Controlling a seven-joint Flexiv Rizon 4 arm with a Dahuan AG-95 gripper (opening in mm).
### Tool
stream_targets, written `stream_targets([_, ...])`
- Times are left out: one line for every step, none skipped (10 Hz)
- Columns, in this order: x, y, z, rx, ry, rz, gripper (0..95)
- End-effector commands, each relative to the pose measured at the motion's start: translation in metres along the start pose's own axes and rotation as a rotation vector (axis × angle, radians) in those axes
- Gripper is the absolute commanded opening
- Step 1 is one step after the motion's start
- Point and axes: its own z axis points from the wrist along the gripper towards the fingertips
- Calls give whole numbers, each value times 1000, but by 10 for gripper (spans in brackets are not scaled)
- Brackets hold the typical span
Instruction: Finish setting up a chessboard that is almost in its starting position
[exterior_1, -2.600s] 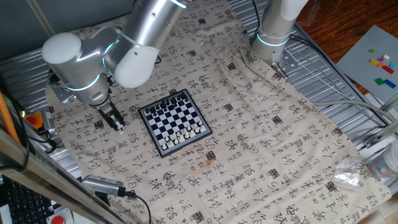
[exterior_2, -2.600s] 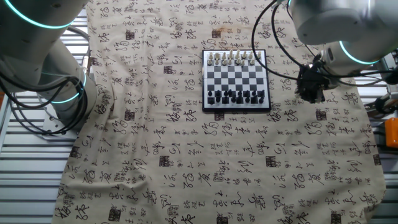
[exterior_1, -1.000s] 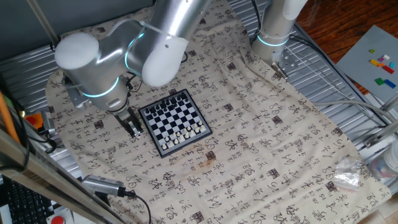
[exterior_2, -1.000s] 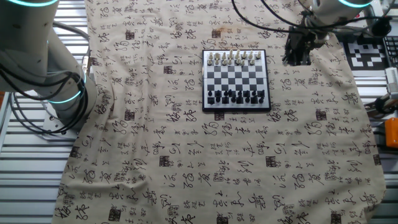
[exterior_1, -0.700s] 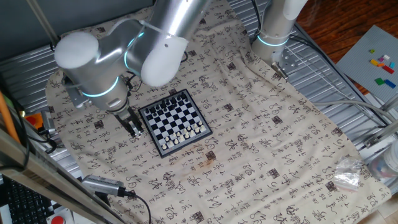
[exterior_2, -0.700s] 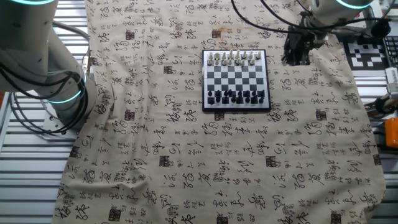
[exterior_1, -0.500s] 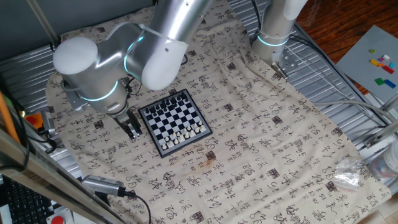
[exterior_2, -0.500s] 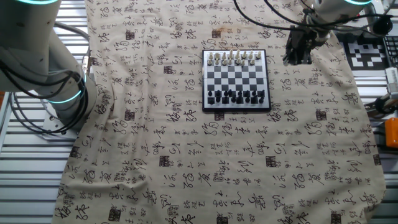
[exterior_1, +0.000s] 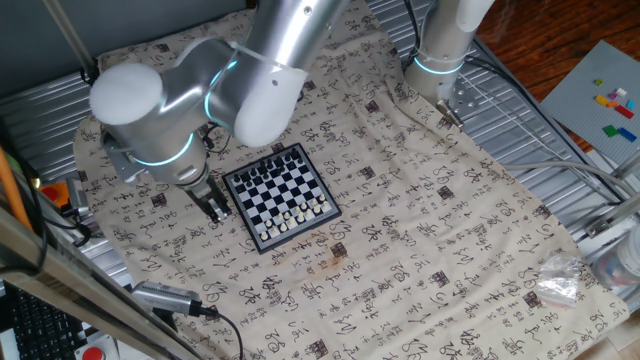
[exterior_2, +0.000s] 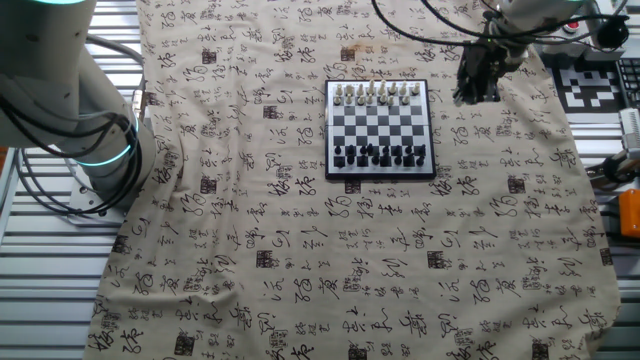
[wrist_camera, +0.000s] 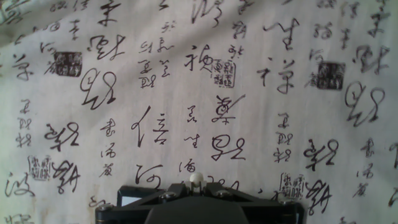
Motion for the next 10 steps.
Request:
stream_targets([0,0,0,-8,16,-25,0])
stream_targets([4,4,0,-10,24,-28,0])
stream_targets([7,10,1,-7,29,-23,0])
stream_targets([13,20,5,-4,30,-8,0])
stream_targets([16,24,10,2,30,-3,0])
stream_targets([17,25,12,1,28,-1,0])
stream_targets([21,26,17,0,28,7,0])
stream_targets([26,27,22,1,25,9,0])
stream_targets([30,27,26,-2,22,12,0])
stream_targets([34,28,28,-4,20,16,0])
